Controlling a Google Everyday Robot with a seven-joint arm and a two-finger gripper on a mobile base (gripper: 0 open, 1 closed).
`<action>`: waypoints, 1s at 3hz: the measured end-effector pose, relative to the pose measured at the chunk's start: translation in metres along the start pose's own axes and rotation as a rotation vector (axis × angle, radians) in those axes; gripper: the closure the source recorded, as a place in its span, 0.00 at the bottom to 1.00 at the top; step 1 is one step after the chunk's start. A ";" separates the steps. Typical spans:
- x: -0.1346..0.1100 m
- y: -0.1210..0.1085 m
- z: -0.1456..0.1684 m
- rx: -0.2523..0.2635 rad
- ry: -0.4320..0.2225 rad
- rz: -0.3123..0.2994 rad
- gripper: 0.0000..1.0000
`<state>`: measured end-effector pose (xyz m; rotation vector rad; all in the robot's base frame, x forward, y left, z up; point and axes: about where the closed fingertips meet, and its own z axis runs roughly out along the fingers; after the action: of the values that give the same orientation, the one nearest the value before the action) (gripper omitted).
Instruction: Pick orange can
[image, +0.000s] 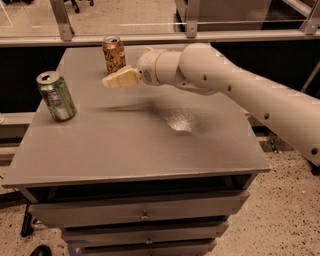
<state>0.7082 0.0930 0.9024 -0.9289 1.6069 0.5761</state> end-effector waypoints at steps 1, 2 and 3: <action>0.008 -0.012 0.038 -0.006 -0.014 -0.006 0.00; 0.013 -0.029 0.064 0.001 -0.027 -0.008 0.00; 0.012 -0.039 0.087 0.008 -0.044 -0.001 0.11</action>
Offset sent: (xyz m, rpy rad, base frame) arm 0.0988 0.0370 -0.0339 0.0303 -0.0415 -0.0108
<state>0.7897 0.1356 0.8742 -0.9055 1.5683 0.5850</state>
